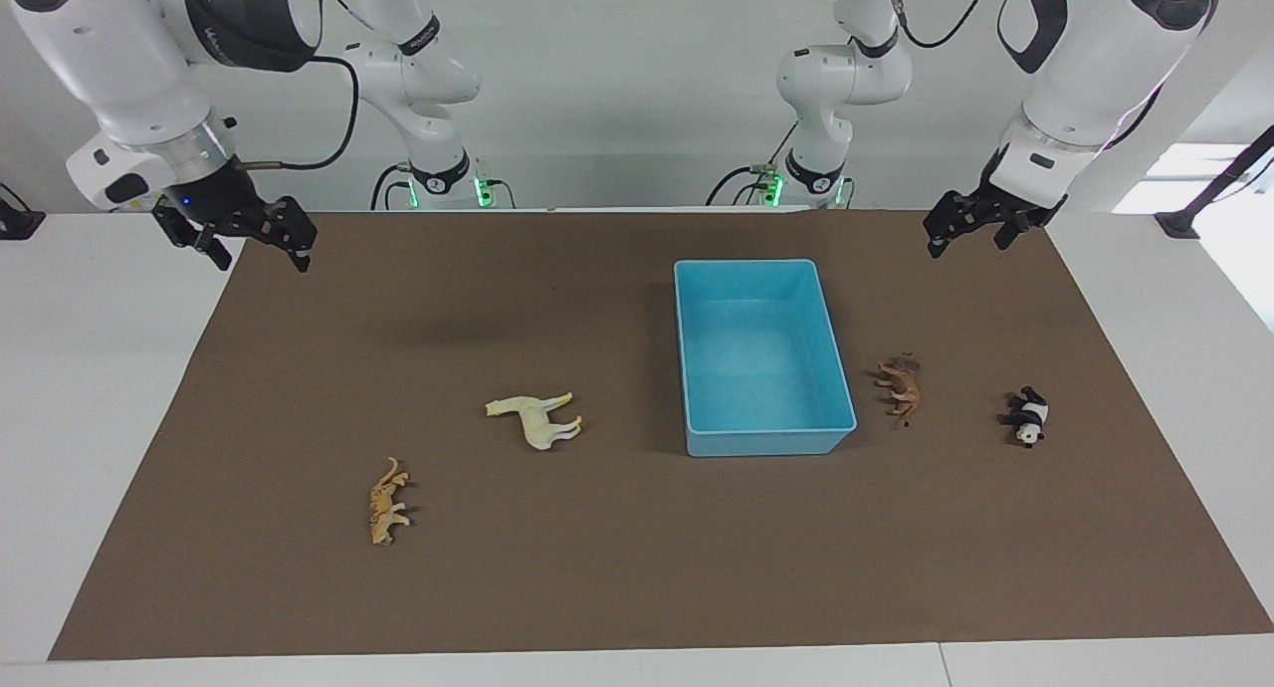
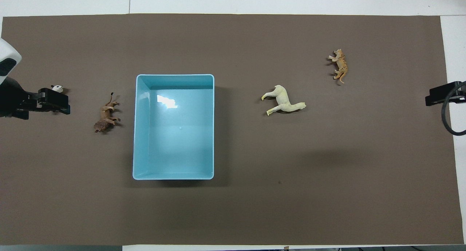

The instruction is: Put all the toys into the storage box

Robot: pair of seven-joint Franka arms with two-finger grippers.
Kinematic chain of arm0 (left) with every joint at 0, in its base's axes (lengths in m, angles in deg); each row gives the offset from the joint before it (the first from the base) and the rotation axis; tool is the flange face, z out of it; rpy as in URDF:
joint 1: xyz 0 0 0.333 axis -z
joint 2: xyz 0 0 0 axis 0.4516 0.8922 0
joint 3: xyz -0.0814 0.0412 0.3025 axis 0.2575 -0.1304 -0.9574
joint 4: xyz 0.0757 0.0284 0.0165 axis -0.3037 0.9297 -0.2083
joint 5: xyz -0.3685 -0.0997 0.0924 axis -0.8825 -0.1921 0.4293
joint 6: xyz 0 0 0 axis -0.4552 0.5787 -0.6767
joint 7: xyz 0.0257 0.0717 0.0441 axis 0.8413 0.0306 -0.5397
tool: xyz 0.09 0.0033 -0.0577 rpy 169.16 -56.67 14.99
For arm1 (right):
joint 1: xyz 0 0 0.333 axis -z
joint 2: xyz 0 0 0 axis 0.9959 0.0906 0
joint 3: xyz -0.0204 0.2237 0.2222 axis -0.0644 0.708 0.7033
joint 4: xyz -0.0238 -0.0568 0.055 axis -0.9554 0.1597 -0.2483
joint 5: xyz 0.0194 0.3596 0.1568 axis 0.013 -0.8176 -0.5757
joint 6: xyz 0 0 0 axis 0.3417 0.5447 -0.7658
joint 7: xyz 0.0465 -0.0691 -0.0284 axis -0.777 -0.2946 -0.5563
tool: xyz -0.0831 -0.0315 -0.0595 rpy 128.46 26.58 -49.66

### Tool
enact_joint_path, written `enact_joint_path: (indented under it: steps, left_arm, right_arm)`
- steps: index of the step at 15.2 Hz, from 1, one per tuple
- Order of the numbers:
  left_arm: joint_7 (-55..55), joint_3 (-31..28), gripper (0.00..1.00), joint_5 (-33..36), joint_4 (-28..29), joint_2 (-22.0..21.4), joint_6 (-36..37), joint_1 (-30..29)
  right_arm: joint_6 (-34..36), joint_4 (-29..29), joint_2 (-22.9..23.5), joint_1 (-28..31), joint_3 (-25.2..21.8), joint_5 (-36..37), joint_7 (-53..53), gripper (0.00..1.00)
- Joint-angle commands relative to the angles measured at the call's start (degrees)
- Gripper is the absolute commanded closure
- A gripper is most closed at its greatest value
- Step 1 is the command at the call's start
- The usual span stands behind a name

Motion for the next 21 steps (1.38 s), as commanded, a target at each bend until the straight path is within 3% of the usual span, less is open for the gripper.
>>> enact_joint_path:
  steps: [1,6,12,15,17,21]
  left_arm:
    - [0.34,0.16,0.00,-0.51,0.57,-1.09,0.53,-0.42]
    - [0.25,0.16,0.00,-0.51,0.57,-1.09,0.45,-0.42]
    - [-0.01,0.16,0.00,-0.42,1.88,-1.53,-1.22,-0.07]
    - [0.95,0.16,0.00,-0.42,5.21,-2.40,-8.14,-0.42]
    - [0.34,0.08,0.00,-0.42,9.07,-2.76,-16.66,-0.77]
    - [0.78,0.08,0.00,1.15,11.20,2.84,-23.97,-1.56]
  right_arm:
    - [-6.45,0.20,6.30,-0.09,0.34,-0.13,-0.34,0.00]
    - [-18.94,-0.23,14.84,-1.23,0.43,-0.13,-0.34,0.00]
    - [-26.76,-0.15,22.31,-4.13,0.43,-0.13,-0.69,0.00]
    - [-28.53,0.73,24.77,-4.05,0.43,-0.05,-3.41,0.00]
    - [-32.04,0.73,26.79,-4.40,0.43,-0.13,-3.33,0.00]
    - [-32.93,2.83,28.99,-4.40,0.43,-0.05,-3.33,0.00]
